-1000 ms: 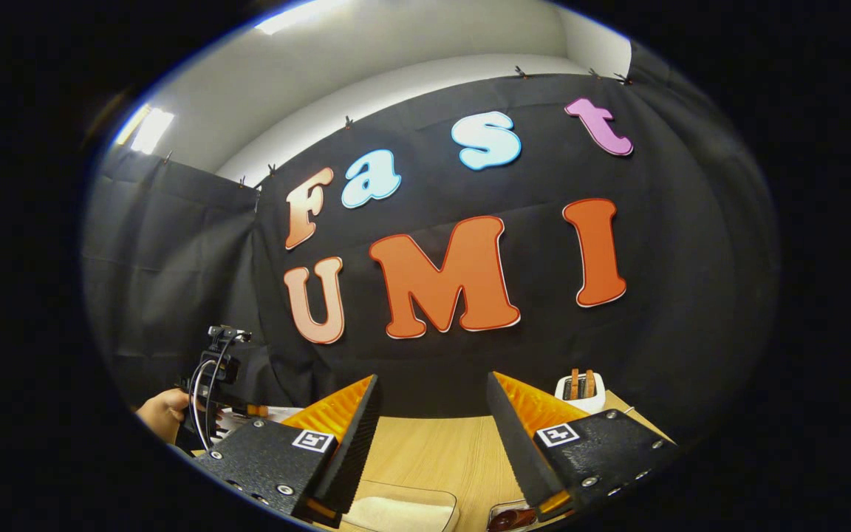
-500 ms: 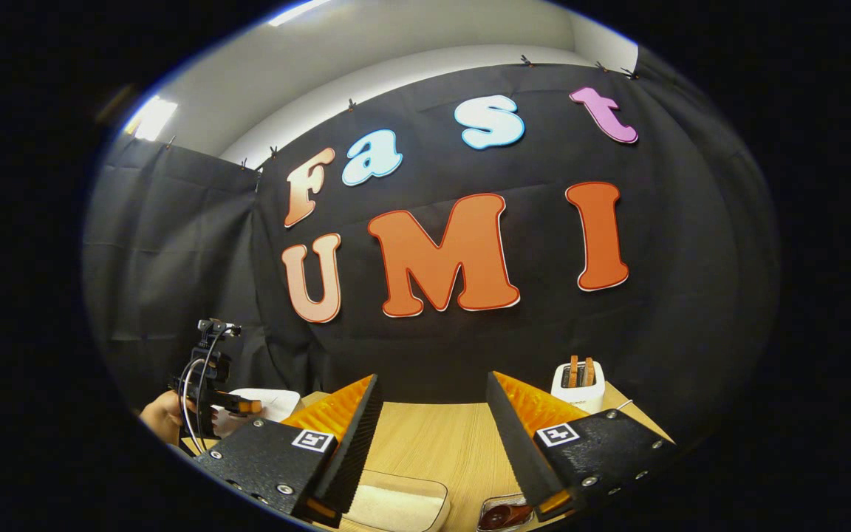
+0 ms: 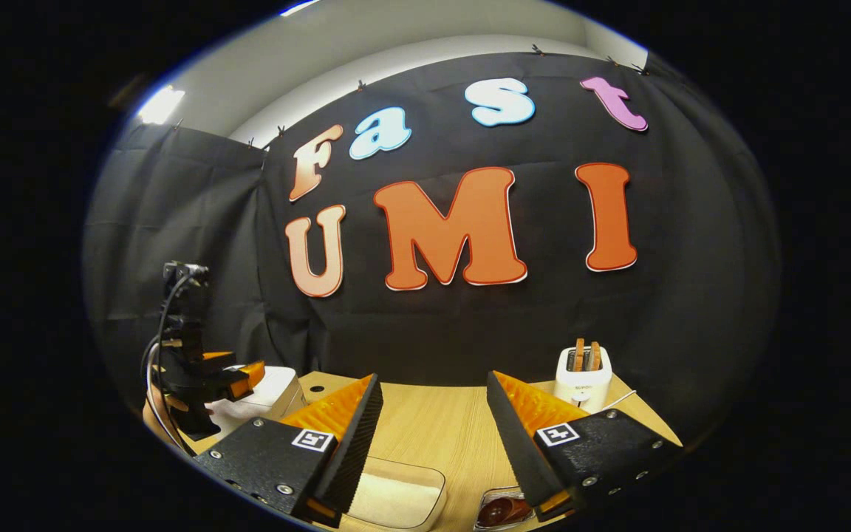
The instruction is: Close the left gripper, press the button to open the rice cooker; take a wooden spoon from the chopstick holder with the right hand, scoop a spoonful of rice and pour it into the rice cooker, then put the wooden spoon back into the chopstick holder.
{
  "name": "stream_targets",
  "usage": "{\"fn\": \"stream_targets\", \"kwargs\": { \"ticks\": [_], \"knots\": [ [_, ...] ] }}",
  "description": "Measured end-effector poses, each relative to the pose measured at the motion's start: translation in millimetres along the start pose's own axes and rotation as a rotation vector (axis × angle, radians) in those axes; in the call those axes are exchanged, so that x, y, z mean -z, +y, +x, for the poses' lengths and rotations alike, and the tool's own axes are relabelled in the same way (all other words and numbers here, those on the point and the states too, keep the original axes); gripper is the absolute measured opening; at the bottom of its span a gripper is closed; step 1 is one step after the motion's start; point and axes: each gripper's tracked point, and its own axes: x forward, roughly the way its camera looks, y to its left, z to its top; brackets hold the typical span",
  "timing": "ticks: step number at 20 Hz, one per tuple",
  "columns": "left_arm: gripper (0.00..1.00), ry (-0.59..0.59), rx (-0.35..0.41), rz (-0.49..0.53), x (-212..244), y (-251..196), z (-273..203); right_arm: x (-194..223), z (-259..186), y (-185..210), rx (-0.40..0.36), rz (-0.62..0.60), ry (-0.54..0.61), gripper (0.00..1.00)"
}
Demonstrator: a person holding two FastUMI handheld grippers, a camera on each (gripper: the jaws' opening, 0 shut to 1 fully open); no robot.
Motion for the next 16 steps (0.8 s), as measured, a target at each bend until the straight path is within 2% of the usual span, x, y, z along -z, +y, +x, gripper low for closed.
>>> {"fn": "stream_targets", "kwargs": {
  "ticks": [2,3,5,8,9,16],
  "knots": [
    [0.9,-0.056,0.044,-0.034,-9.7,-21.8,-1.8,6.1,2.7,4.2,-0.015,0.003,0.001,0.84],
    [0.97,-0.083,0.056,-0.043,-15.0,-28.0,-2.2,6.9,2.1,4.9,-0.016,0.002,-0.002,0.84],
    [0.99,-0.13,0.064,-0.048,-23.0,-33.6,-4.0,8.9,3.1,1.4,0.0,-0.015,-0.019,0.85],
    [0.99,-0.207,0.069,-0.035,-34.4,-42.6,-9.0,9.5,2.5,-5.6,0.031,-0.035,-0.049,0.84],
    [0.94,-0.223,0.08,-0.029,-36.3,-45.9,-10.6,10.1,2.6,-5.2,0.031,-0.031,-0.059,0.84],
    [0.94,-0.241,0.148,-0.012,-32.5,-69.7,-11.1,13.6,6.9,-8.4,0.029,-0.06,-0.086,0.84]
  ]
}}
